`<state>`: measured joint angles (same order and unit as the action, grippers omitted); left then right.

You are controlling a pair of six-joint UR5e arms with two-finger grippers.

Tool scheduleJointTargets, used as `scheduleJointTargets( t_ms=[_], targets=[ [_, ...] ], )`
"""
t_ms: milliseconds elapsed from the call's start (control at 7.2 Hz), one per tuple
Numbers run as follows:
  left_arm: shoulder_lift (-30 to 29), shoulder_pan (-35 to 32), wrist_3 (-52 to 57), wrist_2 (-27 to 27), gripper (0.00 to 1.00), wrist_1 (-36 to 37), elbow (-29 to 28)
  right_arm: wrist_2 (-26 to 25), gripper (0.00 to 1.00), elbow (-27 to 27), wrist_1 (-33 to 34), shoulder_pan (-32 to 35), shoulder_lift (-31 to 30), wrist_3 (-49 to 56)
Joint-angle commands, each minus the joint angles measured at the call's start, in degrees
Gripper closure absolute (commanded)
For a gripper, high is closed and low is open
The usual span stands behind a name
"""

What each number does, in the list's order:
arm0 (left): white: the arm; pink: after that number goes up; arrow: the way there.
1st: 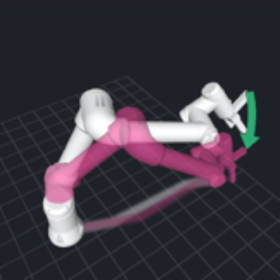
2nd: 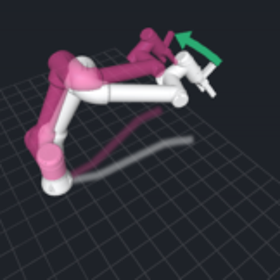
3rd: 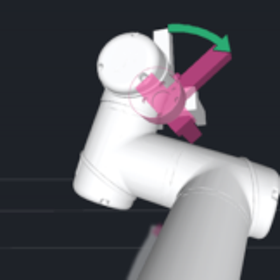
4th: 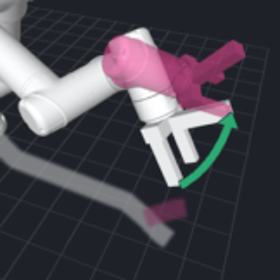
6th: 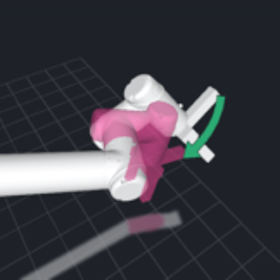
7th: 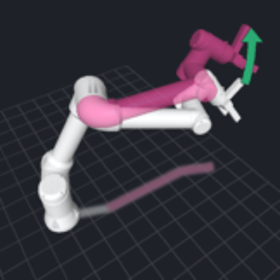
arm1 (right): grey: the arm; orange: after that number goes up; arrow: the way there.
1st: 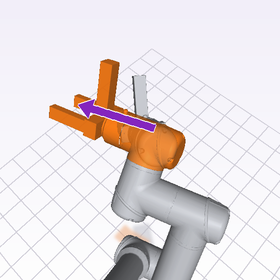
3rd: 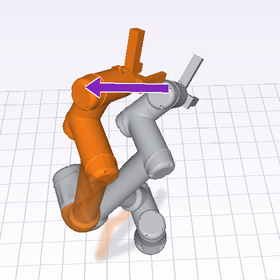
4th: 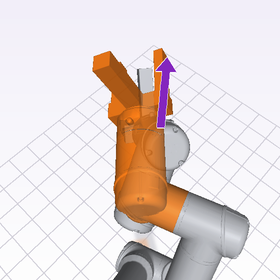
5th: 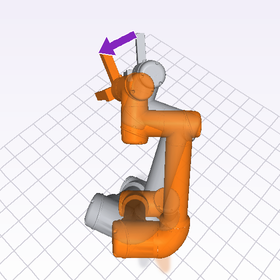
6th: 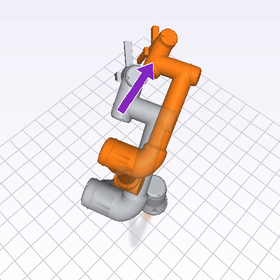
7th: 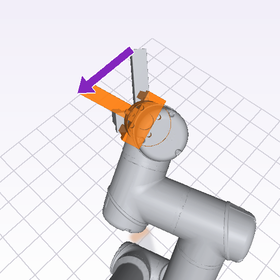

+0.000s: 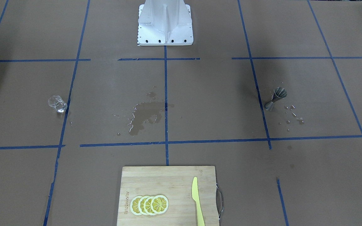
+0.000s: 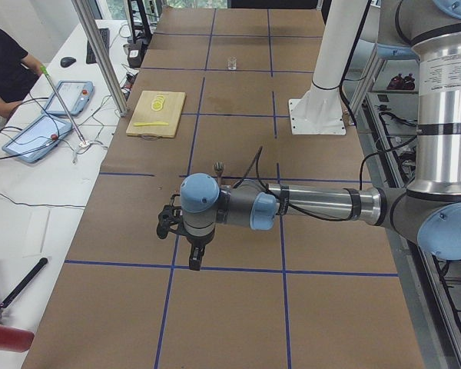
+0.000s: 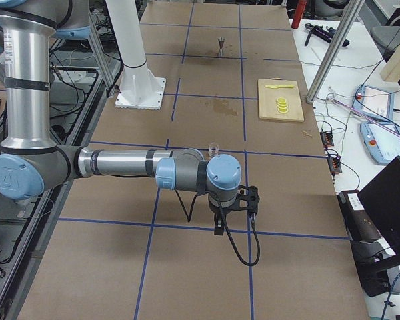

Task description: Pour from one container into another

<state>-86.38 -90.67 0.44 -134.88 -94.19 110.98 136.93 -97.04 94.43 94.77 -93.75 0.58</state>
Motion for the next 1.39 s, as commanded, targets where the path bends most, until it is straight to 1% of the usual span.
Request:
scheduleJointTargets(
  t_ms=[0, 139, 278, 417, 556, 694, 833, 1250],
  targets=[
    [-1.33, 4.41, -10.28, 0.14, 0.00, 0.23, 10.88, 0.00, 0.00, -0.34, -0.12, -0.28, 0.84, 0.55],
    [-2.30, 9.84, -21.16, 2.49, 0.00, 0.15, 15.10, 0.18, 0.00, -0.51, -0.03, -0.37, 1.98, -0.22],
    [-3.00, 16.33, -33.28, 6.60, 0.00, 0.06, 19.49, 0.61, 0.00, 0.35, -0.12, -0.46, 2.60, -2.93],
    [-2.92, 22.23, -42.79, 10.91, 0.00, -0.20, 23.62, 0.88, 0.00, 0.19, -0.21, -0.55, 2.95, -4.87],
    [-2.49, 26.11, -48.28, 14.87, 0.00, -0.20, 27.23, 1.23, 0.00, 0.36, -0.29, -0.63, 2.35, -4.46],
    [-2.57, 30.50, -54.34, 18.04, 0.00, -0.29, 29.62, 1.67, 0.00, 0.10, -0.38, -0.63, 2.26, -4.36],
    [-2.48, 40.21, -62.67, 27.81, 0.00, -0.29, 31.47, 1.67, 0.00, -0.07, -0.30, -0.63, 2.26, -4.45],
    [-2.31, 69.65, -85.19, 55.94, 0.00, 0.75, 32.81, 2.11, 0.00, -0.60, -0.38, -0.81, 3.92, -4.54]
  ],
)
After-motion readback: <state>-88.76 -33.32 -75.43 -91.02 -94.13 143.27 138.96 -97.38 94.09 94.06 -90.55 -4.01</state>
